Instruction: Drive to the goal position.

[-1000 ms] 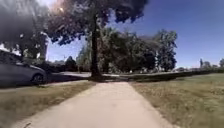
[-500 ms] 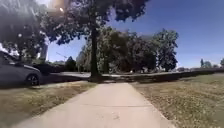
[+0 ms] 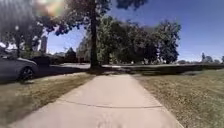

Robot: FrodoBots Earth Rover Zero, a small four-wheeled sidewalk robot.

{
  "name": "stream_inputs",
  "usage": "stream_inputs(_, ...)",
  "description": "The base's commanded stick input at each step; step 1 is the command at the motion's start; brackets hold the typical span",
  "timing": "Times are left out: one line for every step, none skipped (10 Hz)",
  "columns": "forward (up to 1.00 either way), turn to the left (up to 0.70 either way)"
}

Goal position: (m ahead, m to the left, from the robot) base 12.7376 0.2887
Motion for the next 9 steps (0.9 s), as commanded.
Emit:
stream_inputs(0.00,0.00)
stream_inputs(0.00,0.00)
stream_inputs(0.00,0.00)
stream_inputs(0.00,0.00)
stream_inputs(0.28,0.00)
stream_inputs(0.59,0.00)
stream_inputs(0.85,0.00)
stream_inputs(0.85,-0.04)
stream_inputs(0.85,-0.20)
